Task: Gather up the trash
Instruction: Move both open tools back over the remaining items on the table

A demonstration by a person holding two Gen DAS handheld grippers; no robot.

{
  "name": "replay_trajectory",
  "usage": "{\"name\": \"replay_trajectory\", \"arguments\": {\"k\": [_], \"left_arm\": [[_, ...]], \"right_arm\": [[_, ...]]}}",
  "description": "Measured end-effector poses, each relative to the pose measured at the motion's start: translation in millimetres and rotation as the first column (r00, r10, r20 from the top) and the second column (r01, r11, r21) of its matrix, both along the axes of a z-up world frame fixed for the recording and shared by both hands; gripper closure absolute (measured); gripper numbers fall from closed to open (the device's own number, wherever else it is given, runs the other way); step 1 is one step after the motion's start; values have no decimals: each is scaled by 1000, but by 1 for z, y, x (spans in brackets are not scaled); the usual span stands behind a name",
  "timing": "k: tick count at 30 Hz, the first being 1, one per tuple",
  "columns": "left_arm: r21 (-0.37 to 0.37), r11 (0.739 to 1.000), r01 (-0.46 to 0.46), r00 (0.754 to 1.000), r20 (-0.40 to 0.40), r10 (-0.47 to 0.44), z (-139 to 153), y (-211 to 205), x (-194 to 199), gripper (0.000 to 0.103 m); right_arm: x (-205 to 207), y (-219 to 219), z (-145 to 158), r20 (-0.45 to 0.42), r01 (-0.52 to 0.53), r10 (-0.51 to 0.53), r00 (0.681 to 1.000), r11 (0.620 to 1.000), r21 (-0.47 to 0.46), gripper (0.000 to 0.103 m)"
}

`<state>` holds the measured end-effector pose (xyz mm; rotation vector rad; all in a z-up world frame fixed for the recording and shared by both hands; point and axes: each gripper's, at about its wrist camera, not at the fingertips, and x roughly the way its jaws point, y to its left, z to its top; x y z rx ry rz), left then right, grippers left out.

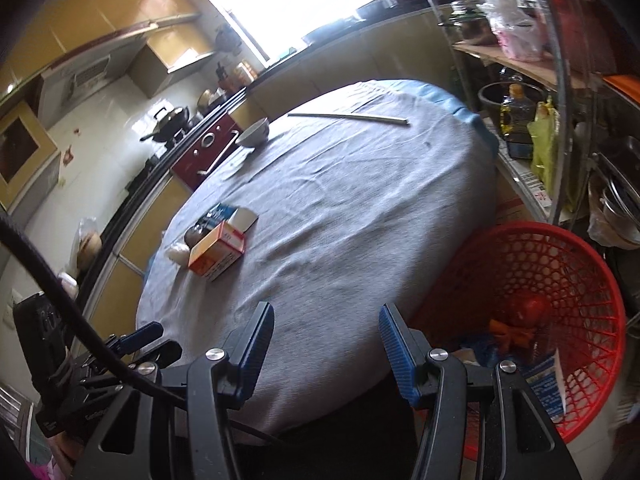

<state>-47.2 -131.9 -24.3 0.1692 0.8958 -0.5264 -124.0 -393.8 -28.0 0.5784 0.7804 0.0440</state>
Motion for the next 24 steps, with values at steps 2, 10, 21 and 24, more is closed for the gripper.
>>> {"name": "replay_trajectory", "arguments": {"k": [2, 10, 21, 24], "left_arm": [[-8, 1000, -29, 1000, -6, 29, -2, 12, 6, 34], [-42, 981, -189, 982, 1, 189, 4, 80, 39, 34], [-76, 911, -405, 914, -27, 404, 12, 168, 101, 34], [-79, 902, -424, 906, -47, 421, 13, 174, 122, 33]], "right_arm": [[7, 7, 3, -7, -16, 16, 1000, 1000, -9, 44], [51, 50, 17, -20, -118, 117, 993, 991, -56, 45], [147, 112, 39, -34, -296, 294, 955, 941, -166, 44], [179, 126, 40, -47, -358, 356, 933, 911, -205, 43]]}}
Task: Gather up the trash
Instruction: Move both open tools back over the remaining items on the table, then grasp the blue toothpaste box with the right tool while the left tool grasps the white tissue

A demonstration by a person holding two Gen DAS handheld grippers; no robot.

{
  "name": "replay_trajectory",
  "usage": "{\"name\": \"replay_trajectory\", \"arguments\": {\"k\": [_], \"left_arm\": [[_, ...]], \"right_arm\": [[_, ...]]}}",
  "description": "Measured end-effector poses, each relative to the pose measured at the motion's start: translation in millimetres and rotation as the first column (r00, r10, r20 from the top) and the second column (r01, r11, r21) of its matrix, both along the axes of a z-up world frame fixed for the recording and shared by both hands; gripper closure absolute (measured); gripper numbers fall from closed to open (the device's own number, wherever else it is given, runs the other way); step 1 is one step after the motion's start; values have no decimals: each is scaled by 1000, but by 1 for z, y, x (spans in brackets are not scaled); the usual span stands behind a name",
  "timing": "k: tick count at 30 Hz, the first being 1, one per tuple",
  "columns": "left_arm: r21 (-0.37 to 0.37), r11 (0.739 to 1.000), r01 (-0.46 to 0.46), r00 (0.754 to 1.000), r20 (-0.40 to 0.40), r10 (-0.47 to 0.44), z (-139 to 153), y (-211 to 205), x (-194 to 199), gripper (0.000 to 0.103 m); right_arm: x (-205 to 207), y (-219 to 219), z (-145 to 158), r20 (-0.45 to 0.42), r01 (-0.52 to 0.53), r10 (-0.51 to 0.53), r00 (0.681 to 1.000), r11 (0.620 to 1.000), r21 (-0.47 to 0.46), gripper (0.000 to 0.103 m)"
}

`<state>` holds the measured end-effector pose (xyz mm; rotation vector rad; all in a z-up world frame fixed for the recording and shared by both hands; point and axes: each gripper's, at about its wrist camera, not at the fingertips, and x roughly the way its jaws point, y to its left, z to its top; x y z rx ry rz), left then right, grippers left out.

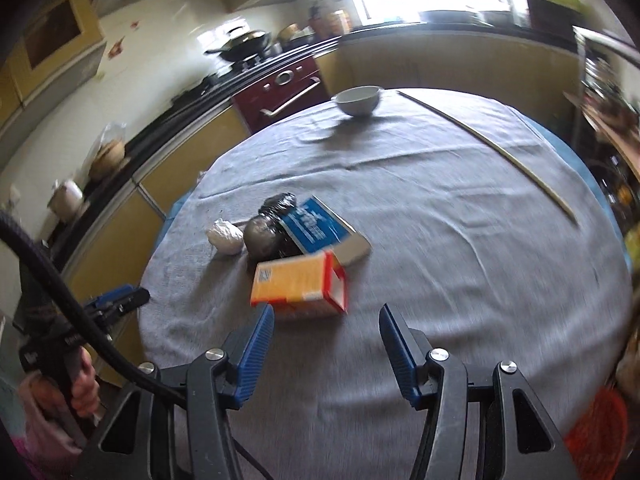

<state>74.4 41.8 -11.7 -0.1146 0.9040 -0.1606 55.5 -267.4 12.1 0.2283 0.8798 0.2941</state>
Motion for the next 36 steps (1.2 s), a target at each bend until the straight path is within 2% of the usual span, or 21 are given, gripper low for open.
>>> {"name": "replay_trajectory", "arguments": {"k": [6, 11, 17, 22, 28, 36], "left_arm": [[-21, 1000, -16, 997, -74, 14, -9, -4, 47, 33], [-107, 992, -67, 984, -169, 49, -25, -4, 86, 33], [-220, 964, -150, 955, -284, 83, -44, -3, 113, 33], [-261, 941, -214, 931, -345, 116, -55, -1, 127, 33], [-294, 918, -267, 910, -389, 140, -65, 0, 140, 33], [-315, 901, -296, 894, -424, 146, -73, -5, 149, 34]], "right_arm": [[54, 15, -8, -31, -120, 119, 992, 991, -51, 40], [90, 24, -21, -70, -208, 201, 977, 973, -99, 39], [128, 37, -39, -125, -300, 285, 950, 946, -127, 39], [144, 55, -55, -177, -375, 347, 921, 913, -162, 39], [153, 69, -65, -203, -409, 371, 906, 889, -203, 35], [155, 76, -77, -201, -390, 343, 917, 876, -285, 33]]}}
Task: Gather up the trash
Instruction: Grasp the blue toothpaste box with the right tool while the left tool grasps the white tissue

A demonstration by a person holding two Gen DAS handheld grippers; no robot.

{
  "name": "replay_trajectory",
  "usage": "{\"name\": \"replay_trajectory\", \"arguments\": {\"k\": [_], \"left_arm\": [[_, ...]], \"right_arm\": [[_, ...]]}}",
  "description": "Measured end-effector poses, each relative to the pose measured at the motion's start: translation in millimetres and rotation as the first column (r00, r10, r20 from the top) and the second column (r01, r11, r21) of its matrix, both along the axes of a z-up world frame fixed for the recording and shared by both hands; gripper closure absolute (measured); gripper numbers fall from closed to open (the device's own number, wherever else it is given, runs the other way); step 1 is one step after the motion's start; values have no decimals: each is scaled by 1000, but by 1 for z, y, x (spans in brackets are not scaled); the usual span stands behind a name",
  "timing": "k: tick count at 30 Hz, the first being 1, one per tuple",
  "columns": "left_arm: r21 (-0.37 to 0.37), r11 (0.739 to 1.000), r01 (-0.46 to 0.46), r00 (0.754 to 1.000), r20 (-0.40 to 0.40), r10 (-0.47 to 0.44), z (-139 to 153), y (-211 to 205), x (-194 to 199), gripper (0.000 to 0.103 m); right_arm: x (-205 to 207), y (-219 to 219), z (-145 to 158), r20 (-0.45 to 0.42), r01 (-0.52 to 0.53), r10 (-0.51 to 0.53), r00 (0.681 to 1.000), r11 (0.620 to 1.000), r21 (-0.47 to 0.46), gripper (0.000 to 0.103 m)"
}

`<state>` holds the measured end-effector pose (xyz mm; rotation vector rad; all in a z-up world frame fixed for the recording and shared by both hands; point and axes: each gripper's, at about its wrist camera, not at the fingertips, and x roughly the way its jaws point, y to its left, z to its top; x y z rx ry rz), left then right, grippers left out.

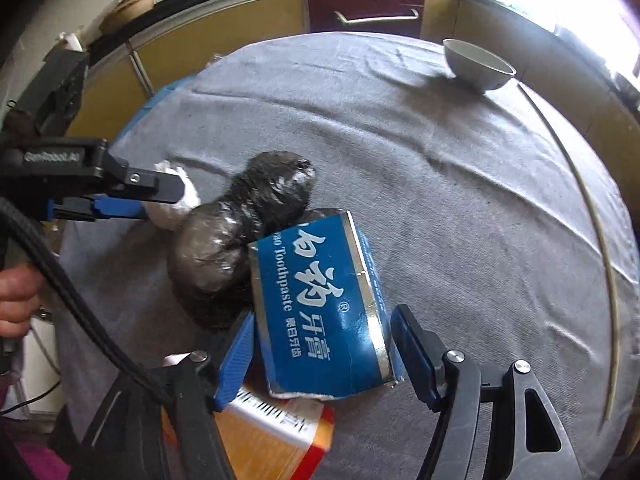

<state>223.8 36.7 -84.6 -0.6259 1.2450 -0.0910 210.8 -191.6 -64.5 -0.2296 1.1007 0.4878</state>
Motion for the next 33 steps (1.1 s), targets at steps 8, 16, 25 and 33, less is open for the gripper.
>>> {"name": "replay_trajectory", "arguments": {"k": [8, 16, 25, 33], "left_arm": [[2, 1000, -14, 1000, 3, 14, -2, -2, 10, 53], [7, 1000, -2, 1000, 15, 2, -3, -8, 16, 63], [73, 997, 15, 998, 55, -19, 17, -4, -21, 64], [136, 990, 46, 988, 143, -66, 52, -19, -76, 64]], "right_arm": [[-8, -18, 3, 36, 91, -95, 995, 991, 95, 38], [-38, -57, 34, 106, 230, -263, 959, 940, 252, 38], [-102, -88, 57, 134, 287, -356, 925, 885, 366, 38], [-157, -112, 56, 115, 351, -436, 892, 832, 429, 38]]}}
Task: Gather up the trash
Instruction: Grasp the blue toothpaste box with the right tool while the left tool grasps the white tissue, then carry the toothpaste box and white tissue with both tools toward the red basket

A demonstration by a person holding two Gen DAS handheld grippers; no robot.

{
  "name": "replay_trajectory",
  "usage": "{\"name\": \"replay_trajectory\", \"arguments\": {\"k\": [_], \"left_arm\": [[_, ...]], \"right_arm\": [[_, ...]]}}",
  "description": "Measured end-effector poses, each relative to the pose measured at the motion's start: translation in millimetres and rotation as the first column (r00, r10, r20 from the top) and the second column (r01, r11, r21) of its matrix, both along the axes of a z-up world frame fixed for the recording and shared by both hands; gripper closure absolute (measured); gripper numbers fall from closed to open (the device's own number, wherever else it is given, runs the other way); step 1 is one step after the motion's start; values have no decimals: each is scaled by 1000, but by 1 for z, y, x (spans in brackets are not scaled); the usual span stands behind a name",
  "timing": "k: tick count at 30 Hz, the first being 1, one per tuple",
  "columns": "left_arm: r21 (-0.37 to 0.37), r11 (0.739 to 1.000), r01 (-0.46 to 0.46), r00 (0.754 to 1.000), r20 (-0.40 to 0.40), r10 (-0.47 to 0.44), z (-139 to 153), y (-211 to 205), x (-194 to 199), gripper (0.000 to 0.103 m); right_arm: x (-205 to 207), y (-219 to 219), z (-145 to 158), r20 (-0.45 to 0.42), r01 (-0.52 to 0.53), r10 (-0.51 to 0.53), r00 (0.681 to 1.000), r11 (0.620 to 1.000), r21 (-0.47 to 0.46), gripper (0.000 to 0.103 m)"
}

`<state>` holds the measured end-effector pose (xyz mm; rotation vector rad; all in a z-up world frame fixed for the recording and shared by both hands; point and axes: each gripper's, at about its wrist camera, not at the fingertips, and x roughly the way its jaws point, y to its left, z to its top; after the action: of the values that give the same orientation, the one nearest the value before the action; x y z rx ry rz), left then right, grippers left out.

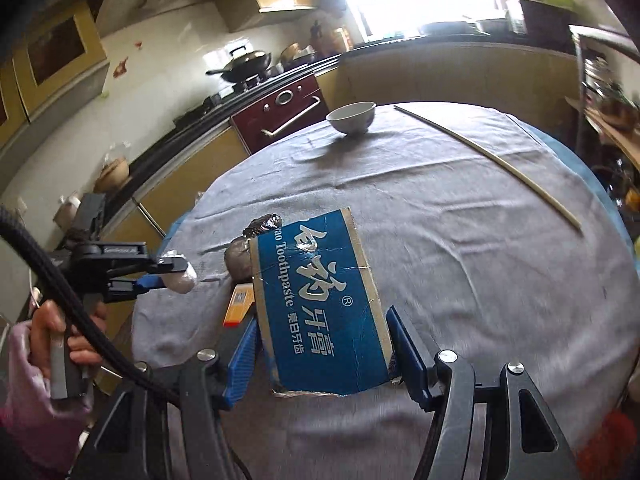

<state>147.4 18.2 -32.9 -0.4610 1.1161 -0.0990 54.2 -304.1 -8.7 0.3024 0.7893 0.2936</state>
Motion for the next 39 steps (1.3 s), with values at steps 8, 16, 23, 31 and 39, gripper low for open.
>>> {"name": "replay_trajectory", "arguments": {"k": [8, 16, 23, 31, 39], "left_arm": [[127, 985, 113, 984, 124, -129, 35, -44, -61, 64], [252, 944, 212, 940, 211, -268, 58, -87, -107, 64], [335, 908, 251, 906, 248, -342, 68, -112, -135, 64], [363, 885, 290, 883, 256, -394, 72, -129, -157, 64], [385, 871, 304, 867, 267, -420, 78, -137, -175, 64]], "right_arm": [[-50, -19, 2, 15, 64, -64, 998, 998, 29, 38], [-92, -39, 9, 40, 117, -119, 992, 992, 52, 38], [-116, -53, 7, 41, 149, -152, 988, 986, 79, 38], [-134, -64, 12, 57, 168, -175, 983, 980, 109, 38], [-150, -68, 18, 77, 170, -181, 980, 977, 128, 38]]}}
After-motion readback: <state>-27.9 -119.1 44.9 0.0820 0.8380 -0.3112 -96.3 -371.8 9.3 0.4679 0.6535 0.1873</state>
